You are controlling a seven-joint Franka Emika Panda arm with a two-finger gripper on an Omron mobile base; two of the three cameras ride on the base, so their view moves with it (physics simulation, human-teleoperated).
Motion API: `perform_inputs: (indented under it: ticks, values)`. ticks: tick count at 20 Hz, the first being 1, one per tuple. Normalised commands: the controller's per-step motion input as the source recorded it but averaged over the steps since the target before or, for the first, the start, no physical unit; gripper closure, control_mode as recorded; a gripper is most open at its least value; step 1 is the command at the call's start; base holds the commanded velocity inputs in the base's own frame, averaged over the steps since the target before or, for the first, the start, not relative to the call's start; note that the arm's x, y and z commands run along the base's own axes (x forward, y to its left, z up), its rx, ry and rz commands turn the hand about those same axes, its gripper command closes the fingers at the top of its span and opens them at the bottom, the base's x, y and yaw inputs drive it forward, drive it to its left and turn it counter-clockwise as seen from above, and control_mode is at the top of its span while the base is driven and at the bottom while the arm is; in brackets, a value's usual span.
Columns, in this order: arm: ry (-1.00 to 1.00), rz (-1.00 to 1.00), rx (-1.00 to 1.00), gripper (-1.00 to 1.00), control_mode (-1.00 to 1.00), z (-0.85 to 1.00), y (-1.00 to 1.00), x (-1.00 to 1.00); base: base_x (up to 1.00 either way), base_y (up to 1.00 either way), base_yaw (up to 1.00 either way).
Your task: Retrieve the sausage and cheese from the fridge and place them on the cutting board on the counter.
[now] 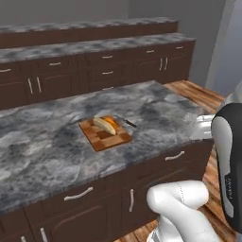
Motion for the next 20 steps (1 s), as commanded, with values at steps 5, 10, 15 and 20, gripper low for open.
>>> perform_inputs:
  ticks: [5,10,15,20]
  values:
    - [0.00,0.00,0.00,-1.00,1.00,0.00,0.00,0.00,0.00,-0.78,-0.68]
    - [0.00,0.00,0.00,-1.00,1.00,0.00,0.00,0.00,0.00,-0.93,-0.64]
    - [0.00,0.00,0.00,-1.00,1.00,0.00,0.00,0.00,0.00,-0.99,-0.63]
    - [0.00,0.00,0.00,-1.00,1.00,0.00,0.00,0.00,0.00,-0.98,-0.64]
